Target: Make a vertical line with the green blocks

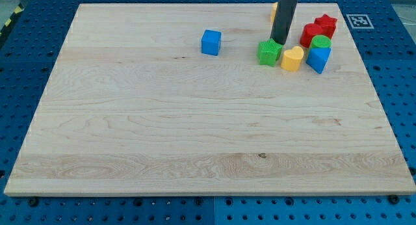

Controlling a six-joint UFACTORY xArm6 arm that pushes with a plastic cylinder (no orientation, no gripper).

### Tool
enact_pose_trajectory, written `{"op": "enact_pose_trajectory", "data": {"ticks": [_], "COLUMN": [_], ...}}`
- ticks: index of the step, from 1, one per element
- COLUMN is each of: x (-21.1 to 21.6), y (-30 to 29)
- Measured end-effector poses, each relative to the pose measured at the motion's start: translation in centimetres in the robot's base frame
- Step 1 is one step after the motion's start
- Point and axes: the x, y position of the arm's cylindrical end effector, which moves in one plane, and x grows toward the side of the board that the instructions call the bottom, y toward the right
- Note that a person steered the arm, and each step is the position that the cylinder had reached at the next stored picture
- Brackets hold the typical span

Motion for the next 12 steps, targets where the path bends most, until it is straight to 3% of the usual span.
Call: {"op": "enact_pose_trajectory", "data": {"ticks": [1,3,5,7,8,10,11,12], "x": [0.8,7.6,4.8,-0.1,1.8,13.3,14.2,13.2], "y": [-2.6,-9.2,-11.1,-4.6,-2.5,-2.9,-1.4,3.6]}}
